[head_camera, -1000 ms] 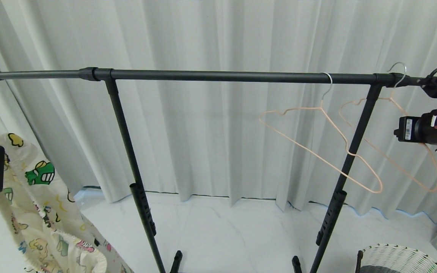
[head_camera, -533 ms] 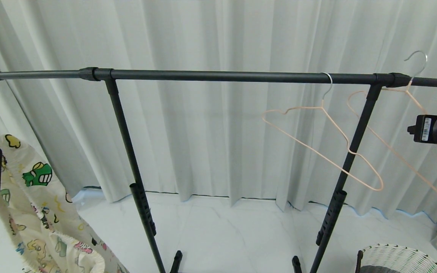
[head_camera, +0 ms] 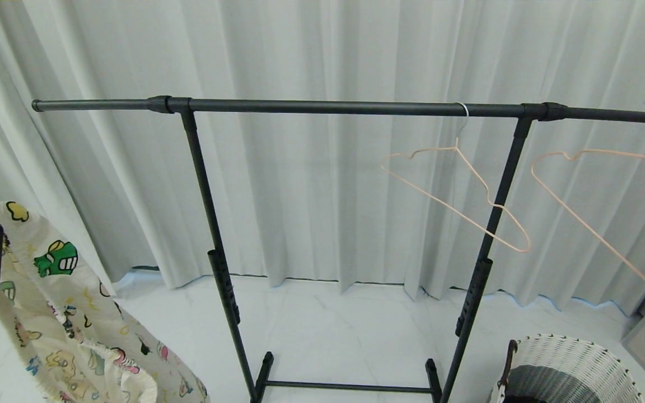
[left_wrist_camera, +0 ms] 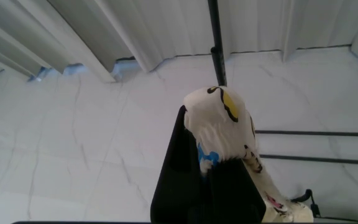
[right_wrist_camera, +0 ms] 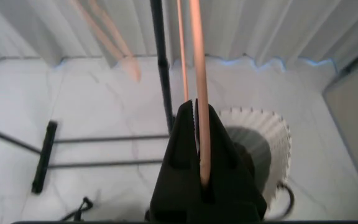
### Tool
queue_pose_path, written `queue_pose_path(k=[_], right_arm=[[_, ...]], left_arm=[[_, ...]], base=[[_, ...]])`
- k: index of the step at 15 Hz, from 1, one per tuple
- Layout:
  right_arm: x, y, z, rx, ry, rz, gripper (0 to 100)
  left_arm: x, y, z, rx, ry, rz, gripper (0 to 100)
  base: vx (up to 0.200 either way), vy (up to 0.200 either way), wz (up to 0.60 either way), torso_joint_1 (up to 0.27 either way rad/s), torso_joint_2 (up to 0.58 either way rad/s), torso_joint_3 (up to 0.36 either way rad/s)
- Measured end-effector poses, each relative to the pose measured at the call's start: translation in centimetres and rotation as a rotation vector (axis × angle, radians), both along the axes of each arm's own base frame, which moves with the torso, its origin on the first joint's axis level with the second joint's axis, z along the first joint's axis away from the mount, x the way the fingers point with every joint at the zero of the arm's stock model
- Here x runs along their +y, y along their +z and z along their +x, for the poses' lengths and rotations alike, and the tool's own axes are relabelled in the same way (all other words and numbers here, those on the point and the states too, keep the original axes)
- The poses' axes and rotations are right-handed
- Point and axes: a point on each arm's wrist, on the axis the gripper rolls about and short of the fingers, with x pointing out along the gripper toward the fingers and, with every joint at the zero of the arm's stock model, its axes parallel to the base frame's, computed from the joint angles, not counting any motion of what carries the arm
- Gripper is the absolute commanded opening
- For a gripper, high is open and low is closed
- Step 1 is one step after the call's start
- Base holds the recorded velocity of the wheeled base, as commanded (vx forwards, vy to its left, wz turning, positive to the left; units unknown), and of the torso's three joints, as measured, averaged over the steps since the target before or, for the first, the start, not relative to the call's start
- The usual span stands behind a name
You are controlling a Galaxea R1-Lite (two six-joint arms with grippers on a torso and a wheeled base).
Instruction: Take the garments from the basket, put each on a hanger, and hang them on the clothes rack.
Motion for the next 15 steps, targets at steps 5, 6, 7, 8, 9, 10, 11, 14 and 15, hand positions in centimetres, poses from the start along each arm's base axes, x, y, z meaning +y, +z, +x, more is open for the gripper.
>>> queue_pose_path(k=[5,6,7,8,9,10,11,14,15], right_arm=[[0.1,1.1,-4.6,-0.042,0.089,0.004,0],[0.3,1.2,-5.4,-0.055,0.122,0.010,0],[0.5,1.5,-6.3,-0.078,0.170,0.019,0],[0.8,1.7,-6.8,-0.093,0.216,0.028,0],[1.1,2.0,-7.4,-0.115,0.272,0.036,0],[1.5,2.2,-7.9,-0.131,0.335,0.043,0],[2.0,2.4,-8.2,-0.138,0.402,0.051,0],[3.6,2.0,-8.5,-0.106,0.589,0.093,0],[4.3,1.8,-8.4,-0.075,0.643,0.118,0]], left_arm=[[-0.1,-0.6,-0.1,0.018,-0.007,0.006,0],[-0.1,-0.6,-0.1,0.020,-0.013,0.007,0],[-0.2,-0.6,-0.1,0.020,-0.024,0.005,0],[-0.3,-0.7,-0.2,0.023,-0.047,-0.002,0],[-0.5,-0.8,-0.5,0.026,-0.092,-0.018,0],[-0.7,-1.1,-0.9,0.037,-0.155,-0.038,0],[-0.9,-1.3,-1.2,0.044,-0.206,-0.052,0],[-1.5,-1.1,-1.0,0.046,-0.244,-0.057,0],[-1.8,-0.8,-0.3,0.047,-0.228,-0.060,0]], base=[[-0.200,0.000,0.00,0.000,0.00,0.003],[0.000,0.000,0.00,0.000,0.00,0.000],[0.000,0.000,0.00,0.000,0.00,0.000],[0.000,0.000,0.00,0.000,0.00,0.000],[0.000,0.000,0.00,0.000,0.00,0.000],[0.000,0.000,0.00,0.000,0.00,0.000],[0.000,0.000,0.00,0.000,0.00,0.000],[0.000,0.000,0.00,0.000,0.00,0.000],[0.000,0.000,0.00,0.000,0.00,0.000]])
